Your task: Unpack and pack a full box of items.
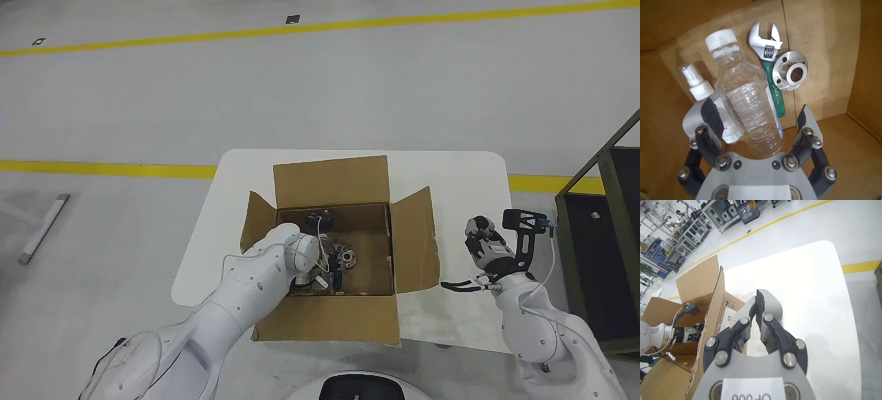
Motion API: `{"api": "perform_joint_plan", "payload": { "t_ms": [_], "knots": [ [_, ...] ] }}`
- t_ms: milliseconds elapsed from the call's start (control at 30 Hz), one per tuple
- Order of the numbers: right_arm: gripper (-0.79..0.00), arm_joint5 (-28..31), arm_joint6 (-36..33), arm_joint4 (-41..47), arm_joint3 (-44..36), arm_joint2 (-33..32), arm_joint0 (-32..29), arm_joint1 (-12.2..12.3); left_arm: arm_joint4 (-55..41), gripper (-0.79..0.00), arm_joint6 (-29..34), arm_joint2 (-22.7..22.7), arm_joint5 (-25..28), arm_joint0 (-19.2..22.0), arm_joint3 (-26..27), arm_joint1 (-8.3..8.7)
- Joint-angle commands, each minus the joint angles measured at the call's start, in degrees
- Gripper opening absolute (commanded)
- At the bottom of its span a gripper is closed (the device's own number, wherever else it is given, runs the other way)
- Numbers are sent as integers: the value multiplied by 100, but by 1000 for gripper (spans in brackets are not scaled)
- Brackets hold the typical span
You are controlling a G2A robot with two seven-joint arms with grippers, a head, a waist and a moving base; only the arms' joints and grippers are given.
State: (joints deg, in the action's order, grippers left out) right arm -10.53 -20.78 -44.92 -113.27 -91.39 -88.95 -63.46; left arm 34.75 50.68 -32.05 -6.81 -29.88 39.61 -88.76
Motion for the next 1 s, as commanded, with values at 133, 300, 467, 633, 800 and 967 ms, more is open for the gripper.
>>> {"api": "perform_joint_plan", "payload": {
  "t_ms": [133, 300, 467, 633, 800, 967],
  "knots": [
    [-785, 0, 0, 0, 0, 0, 0, 0, 6, 0, 42, 20, 69, 29, -225, -103],
    [-785, 0, 0, 0, 0, 0, 0, 0, 19, -249, 6, 6, 110, 69, -359, -172],
    [-785, 0, 0, 0, 0, 0, 0, 0, 21, -372, -81, -19, 90, 91, -579, -240],
    [-785, 0, 0, 0, 0, 0, 0, 0, 7, -394, -116, -60, 118, 136, -772, -298],
    [-785, 0, 0, 0, 0, 0, 0, 0, 8, -400, -138, -78, 159, 136, -921, -356],
    [-785, 0, 0, 0, 0, 0, 0, 0, 22, -711, -170, -100, 212, 159, -1041, -408]
  ]
}}
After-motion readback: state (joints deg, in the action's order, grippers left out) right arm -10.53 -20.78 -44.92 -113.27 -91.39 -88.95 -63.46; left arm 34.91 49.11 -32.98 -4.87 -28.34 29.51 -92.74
